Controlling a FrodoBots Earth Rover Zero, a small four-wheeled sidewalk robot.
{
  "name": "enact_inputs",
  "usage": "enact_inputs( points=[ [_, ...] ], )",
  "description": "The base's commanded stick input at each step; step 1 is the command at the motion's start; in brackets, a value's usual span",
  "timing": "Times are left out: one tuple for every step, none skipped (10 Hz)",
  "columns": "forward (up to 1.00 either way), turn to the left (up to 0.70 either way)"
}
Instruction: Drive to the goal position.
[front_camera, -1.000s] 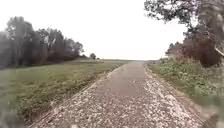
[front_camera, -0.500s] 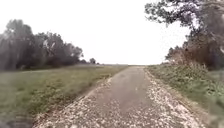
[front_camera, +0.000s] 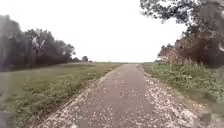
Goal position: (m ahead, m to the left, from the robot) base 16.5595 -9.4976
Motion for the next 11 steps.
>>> enact_inputs(
  points=[
    [0.7, 0.0],
    [0.7, 0.0],
    [0.7, 0.0],
    [0.7, 0.0],
    [0.7, 0.0],
    [0.7, 0.0],
    [0.7, 0.0],
    [0.7, 0.0],
    [0.7, 0.0],
    [0.7, 0.0],
    [0.7, 0.0]
  ],
)
